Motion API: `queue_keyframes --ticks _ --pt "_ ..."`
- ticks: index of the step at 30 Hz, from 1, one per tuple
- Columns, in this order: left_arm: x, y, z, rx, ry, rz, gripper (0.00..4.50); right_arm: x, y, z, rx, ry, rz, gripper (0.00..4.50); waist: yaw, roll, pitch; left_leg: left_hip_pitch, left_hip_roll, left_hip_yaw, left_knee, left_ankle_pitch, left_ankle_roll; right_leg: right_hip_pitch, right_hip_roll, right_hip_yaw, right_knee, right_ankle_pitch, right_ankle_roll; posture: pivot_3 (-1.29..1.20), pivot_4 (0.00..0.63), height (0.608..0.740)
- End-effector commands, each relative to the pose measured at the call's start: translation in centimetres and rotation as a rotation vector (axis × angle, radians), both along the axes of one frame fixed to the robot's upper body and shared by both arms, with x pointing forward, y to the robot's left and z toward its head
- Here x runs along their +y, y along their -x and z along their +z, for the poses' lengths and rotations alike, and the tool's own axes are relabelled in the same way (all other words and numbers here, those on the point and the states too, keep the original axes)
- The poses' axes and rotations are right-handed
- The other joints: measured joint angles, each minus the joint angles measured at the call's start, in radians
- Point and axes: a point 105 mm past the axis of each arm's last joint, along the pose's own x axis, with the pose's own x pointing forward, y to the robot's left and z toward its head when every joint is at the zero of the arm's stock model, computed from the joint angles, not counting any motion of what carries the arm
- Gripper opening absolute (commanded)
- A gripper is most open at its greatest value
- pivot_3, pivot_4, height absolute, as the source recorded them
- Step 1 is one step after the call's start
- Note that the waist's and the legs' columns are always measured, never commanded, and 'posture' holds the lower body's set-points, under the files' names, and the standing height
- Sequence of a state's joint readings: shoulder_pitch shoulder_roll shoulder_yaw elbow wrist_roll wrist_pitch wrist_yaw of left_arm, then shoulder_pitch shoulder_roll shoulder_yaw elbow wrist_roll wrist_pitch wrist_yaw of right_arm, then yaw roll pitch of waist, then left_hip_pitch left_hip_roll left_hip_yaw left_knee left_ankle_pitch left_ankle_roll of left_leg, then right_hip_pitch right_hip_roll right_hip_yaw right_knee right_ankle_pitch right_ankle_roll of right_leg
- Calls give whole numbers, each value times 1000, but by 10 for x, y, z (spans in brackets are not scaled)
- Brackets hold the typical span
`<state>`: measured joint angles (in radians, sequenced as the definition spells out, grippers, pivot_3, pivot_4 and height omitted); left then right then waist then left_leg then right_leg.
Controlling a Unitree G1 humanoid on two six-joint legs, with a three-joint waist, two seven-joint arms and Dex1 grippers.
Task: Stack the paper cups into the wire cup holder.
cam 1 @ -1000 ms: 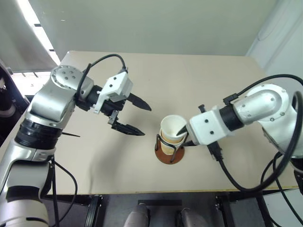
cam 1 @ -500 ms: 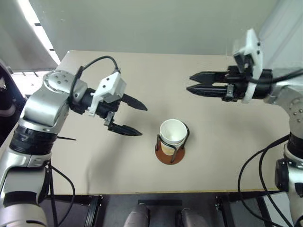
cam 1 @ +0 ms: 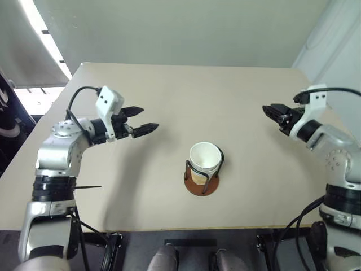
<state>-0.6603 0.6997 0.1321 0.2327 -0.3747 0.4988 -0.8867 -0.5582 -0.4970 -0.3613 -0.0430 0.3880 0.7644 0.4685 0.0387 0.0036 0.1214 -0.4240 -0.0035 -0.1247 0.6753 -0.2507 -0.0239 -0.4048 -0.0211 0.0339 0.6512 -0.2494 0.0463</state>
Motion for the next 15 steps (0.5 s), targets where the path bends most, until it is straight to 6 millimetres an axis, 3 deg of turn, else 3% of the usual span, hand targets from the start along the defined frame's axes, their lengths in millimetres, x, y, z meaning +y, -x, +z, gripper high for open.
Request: queue_keyframes --ticks 1,8,15 --pt "29 -9 -11 -15 31 171 4500 -30 -4 -11 -47 -29 -173 1549 0 0 0 1 0 0 -1 0 0 0 0 0 0 0 0 0 150 740" --pt "70 -23 -42 -9 103 451 4500 -70 -8 -39 -64 -136 -408 1549 0 0 0 1 0 1 -2 1 -2 -2 0 1 3 0 -2 0 150 740" --pt "112 -20 -57 -44 174 709 4500 -114 0 -67 -18 -129 -626 1549 1 1 0 1 0 2 -3 1 -2 -2 0 1 3 0 -3 0 150 740"
